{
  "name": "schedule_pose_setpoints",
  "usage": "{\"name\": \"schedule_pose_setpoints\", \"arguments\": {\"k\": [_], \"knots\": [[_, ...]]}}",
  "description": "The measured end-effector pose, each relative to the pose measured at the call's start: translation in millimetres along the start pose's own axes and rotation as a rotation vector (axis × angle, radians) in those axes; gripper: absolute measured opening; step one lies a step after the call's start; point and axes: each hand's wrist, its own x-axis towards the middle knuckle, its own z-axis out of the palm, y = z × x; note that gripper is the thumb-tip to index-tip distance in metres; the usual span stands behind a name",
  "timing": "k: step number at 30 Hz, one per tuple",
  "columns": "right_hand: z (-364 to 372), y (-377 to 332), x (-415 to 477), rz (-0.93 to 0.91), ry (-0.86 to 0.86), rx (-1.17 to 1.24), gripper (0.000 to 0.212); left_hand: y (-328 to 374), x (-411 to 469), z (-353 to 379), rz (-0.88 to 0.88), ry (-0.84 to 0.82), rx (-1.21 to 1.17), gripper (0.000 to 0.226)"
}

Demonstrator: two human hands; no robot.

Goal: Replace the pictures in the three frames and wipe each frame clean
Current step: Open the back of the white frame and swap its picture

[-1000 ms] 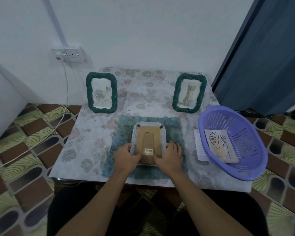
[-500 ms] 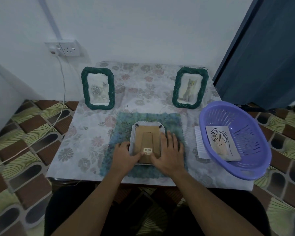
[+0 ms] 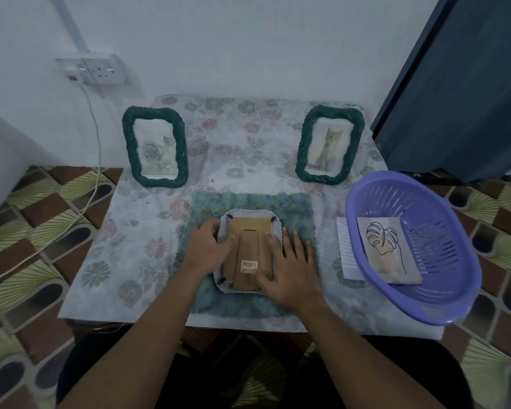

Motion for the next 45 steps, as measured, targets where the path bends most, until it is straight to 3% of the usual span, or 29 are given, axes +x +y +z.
{"name": "schedule_pose_setpoints", "arguments": {"k": [5, 19, 27, 31, 36, 40, 45], "knots": [[0.7, 1.1, 0.7, -0.013, 0.016, 0.008, 0.091, 13.9, 32.1, 1.1, 0.089, -0.038, 0.107, 0.042], [0.7, 0.8, 2.2, 0.000, 0.005, 0.028, 0.093, 13.5, 65.7, -2.1, -0.027, -0.003, 0.116, 0.014], [-0.4, 0.8, 2.5, -0.003, 0.002, 0.022, 0.094, 25.1, 64.1, 6.7, -0.108, 0.073, 0.129, 0.030], [-0.4, 0.8, 2.5, -0.002, -0.008, 0.018, 0.093, 17.3, 62.0, 7.3, -0.097, 0.050, 0.049, 0.028], [0.3, 0.8, 2.7, -0.006, -0.017, 0.010, 0.093, 5.3, 37.6, 5.6, 0.030, -0.015, -0.038, 0.049], [1.2, 1.1, 3.1, -0.003, -0.013, 0.019, 0.093, -12.9, 1.6, 7.2, 0.240, 0.048, 0.266, 0.068], [2.8, 0.1, 1.3, -0.002, 0.010, -0.002, 0.092, -30.7, -30.6, 11.1, 0.180, -0.016, 0.546, 0.094]]}}
